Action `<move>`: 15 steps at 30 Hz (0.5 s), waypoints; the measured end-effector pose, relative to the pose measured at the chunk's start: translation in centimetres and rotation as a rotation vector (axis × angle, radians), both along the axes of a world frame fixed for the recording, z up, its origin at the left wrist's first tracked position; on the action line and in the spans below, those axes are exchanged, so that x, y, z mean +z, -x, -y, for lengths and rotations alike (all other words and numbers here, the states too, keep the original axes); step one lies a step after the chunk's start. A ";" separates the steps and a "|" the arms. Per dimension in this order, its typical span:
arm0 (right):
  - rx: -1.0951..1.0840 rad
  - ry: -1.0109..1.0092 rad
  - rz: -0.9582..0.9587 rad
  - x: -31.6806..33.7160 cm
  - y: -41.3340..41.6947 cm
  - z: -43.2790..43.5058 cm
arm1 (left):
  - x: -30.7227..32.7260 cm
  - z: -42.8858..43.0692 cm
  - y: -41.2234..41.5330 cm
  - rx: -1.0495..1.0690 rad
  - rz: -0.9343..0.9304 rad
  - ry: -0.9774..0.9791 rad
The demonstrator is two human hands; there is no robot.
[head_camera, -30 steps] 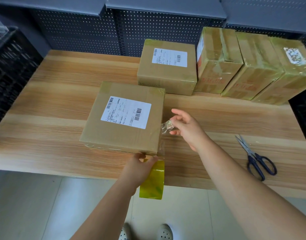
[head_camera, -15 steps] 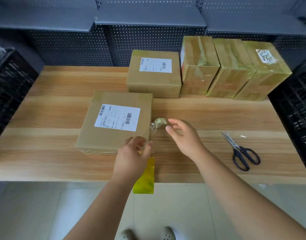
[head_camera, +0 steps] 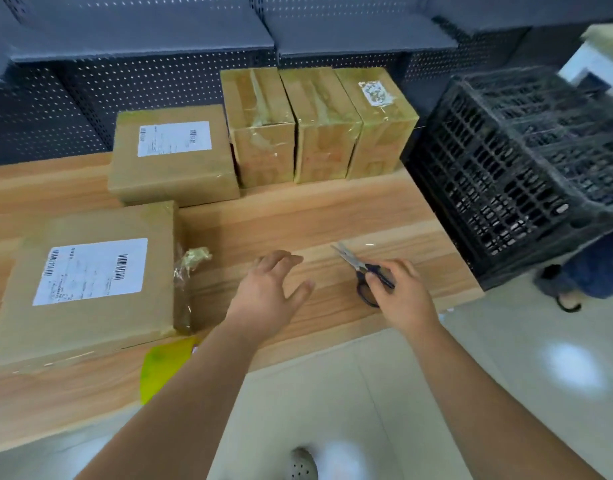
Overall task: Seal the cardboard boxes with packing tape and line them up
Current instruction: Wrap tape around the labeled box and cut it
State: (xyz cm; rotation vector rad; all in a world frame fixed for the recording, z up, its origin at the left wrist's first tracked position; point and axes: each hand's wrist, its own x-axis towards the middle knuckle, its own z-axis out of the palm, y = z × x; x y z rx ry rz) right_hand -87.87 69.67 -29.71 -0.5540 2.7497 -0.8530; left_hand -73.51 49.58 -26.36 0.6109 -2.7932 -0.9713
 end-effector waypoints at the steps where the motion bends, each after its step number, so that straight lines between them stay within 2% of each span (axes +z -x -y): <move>1: -0.003 -0.036 0.003 -0.8 0.5 -0.6 | -0.5 -0.5 0.7 -0.011 0.006 -0.003; 5: -0.013 -0.156 0.010 -3.7 2.0 -1.2 | -2.6 -1.6 2.6 -0.029 0.033 -0.022; 11: 0.071 -0.509 -0.086 -4.9 3.3 0.6 | -4.2 -1.1 2.7 0.018 0.053 -0.044; 13: 0.082 -0.517 -0.079 -4.5 3.2 1.4 | -3.6 -0.8 2.0 0.044 0.039 -0.055; 15: 0.087 -0.431 -0.022 -3.8 2.6 2.2 | -2.6 -0.1 0.6 0.084 -0.002 -0.060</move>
